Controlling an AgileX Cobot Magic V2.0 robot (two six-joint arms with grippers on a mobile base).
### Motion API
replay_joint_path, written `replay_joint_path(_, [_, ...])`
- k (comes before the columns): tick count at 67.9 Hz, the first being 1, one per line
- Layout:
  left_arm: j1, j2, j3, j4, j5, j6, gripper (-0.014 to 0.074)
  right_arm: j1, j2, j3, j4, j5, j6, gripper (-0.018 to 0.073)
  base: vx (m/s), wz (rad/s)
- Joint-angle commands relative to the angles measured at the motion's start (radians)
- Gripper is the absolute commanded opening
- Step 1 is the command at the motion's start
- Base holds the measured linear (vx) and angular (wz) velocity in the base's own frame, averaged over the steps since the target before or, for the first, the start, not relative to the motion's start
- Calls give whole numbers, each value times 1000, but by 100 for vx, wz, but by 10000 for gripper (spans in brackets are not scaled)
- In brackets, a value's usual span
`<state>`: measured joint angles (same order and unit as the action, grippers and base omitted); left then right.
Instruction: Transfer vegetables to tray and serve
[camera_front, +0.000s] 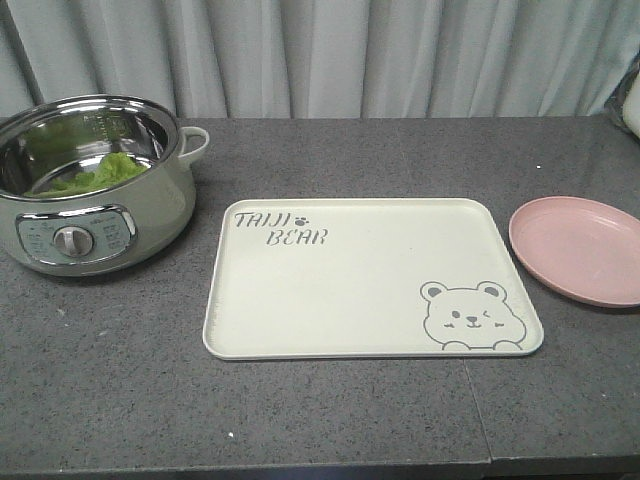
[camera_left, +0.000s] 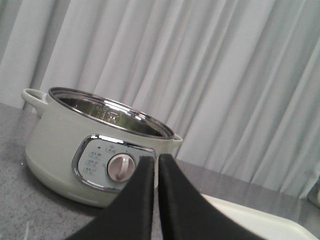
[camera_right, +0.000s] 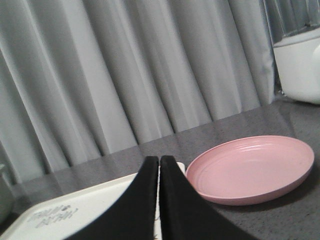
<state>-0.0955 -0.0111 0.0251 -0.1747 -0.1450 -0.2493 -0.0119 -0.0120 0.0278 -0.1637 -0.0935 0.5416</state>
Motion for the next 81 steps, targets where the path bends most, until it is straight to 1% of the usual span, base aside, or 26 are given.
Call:
replay_joint_path(1, [0,-15,17,-8,-139,-30,-6,0,-6,1,-26,-92,92,-3,0,0])
replay_joint_path(5, [0,-15,16,-7,-209,-76,-6,0,1,-33,-59,-116,94,-3,0,0])
replay_joint_path(8, [0,-15,15,-7,-266,-128,-6,0,21,-83,-91,-122,95,-3,0,0])
replay_joint_path(13, [0,-14,-20,-6,-280,-176,-6,0,84,-185,-130,-109,105,-3,0,0])
replay_joint_path(16, [0,-14,-52,-3,-265,-183,-6,0,136,-252,-167,-104,105,-3,0,0])
replay_joint_path(22, [0,-13,-141,7,-225,-182,-6,0,265,-398,-275,-101,112,-3,0,0])
replay_joint_path(26, [0,-11,-208,43,-175,-175,-6,0,357,-490,-346,-102,149,-3,0,0])
replay_joint_path(31, [0,7,-289,92,-90,-144,-6,0,468,-585,-453,-108,212,-1,0,0])
replay_joint_path(35, [0,30,-351,126,-7,-127,-6,0,556,-649,-558,-131,284,5,0,0])
replay_joint_path(38, [0,52,-392,142,53,-122,-6,0,620,-688,-647,-171,366,24,0,0])
replay_joint_path(42, [0,76,-428,159,111,-110,-6,0,691,-722,-777,-260,489,71,0,0])
replay_joint_path(46, [0,92,-445,159,145,-105,-4,0,755,-745,-913,-352,642,148,0,0])
replay_joint_path(49, [0,97,-444,158,145,-105,-1,0,798,-755,-1013,-425,773,237,0,0])
replay_joint_path(53, [0,97,-444,158,145,-105,6,0,847,-758,-1089,-486,916,365,0,0])
replay_joint_path(55, [0,97,-444,158,135,-105,11,0,868,-758,-1117,-503,965,430,0,0])
replay_joint_path(59, [0,97,-444,158,133,-105,22,0,897,-758,-1158,-520,1027,545,0,0])
replay_joint_path(63, [0,97,-444,150,137,-115,42,0,917,-758,-1166,-520,1031,627,0,0])
replay_joint_path(66, [0,97,-444,150,145,-115,64,0,929,-758,-1158,-520,1032,664,0,0])
replay_joint_path(74, [0,97,-444,150,139,-115,150,0,931,-758,-1159,-520,1031,672,0,0])
replay_joint_path(81, [0,97,-444,150,145,-115,275,0,931,-758,-1159,-516,1032,657,0,0])
